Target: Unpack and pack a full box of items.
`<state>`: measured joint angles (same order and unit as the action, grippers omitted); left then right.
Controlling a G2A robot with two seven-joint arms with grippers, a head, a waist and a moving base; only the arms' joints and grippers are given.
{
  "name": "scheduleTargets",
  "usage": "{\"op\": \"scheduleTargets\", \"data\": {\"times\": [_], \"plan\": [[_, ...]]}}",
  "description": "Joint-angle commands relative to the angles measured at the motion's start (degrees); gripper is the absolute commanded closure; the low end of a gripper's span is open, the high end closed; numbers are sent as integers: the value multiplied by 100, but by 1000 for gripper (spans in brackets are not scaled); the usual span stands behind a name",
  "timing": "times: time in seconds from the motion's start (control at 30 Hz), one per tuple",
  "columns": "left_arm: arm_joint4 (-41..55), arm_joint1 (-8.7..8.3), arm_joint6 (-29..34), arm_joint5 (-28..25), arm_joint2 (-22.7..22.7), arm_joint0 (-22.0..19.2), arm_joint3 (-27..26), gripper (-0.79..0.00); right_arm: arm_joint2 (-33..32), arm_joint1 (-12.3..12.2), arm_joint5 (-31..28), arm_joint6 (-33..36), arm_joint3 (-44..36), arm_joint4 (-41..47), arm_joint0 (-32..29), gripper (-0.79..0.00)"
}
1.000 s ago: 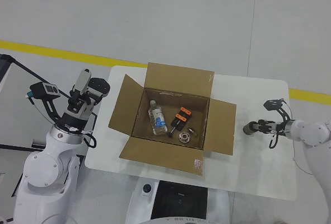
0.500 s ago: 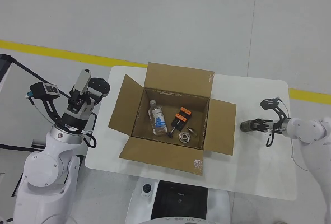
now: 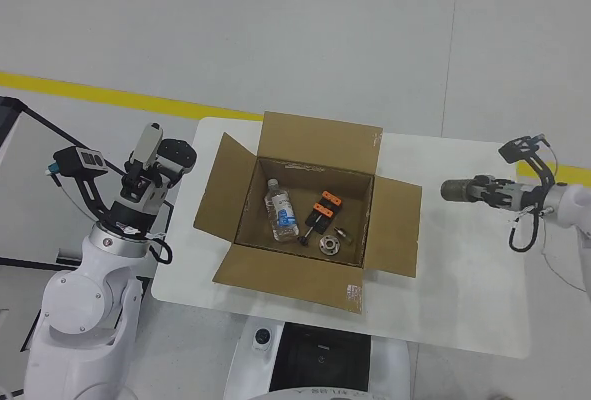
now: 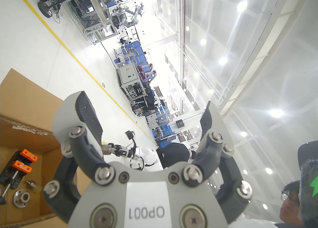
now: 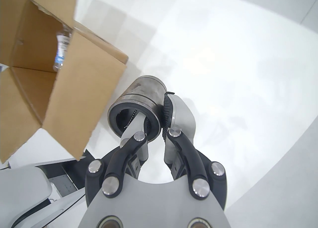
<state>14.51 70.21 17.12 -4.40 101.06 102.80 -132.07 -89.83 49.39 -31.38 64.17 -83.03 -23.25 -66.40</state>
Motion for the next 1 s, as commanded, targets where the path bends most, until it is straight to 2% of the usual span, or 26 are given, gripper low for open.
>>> {"op": "scheduleTargets", "data": {"times": [0.0,0.2,0.3,0.6,0.73,0.87,0.97], "plan": [[0,0,0,0,0,0,0,-785,-51,-15,-65,23,-309,175,-25,0],[0,0,0,0,0,0,0,-785,765,76,73,48,-1002,703,242,0],[0,0,0,0,0,0,0,-785,1212,137,224,-40,-977,668,389,0],[0,0,0,0,0,0,0,-785,1212,137,224,-40,-977,668,389,0],[0,0,0,0,0,0,0,-785,1281,133,187,-254,-1013,568,199,0],[0,0,0,0,0,0,0,-785,2159,286,68,-481,-1325,402,574,0],[0,0,0,0,0,0,0,-785,3059,504,85,-765,-1129,321,1079,0]]}}
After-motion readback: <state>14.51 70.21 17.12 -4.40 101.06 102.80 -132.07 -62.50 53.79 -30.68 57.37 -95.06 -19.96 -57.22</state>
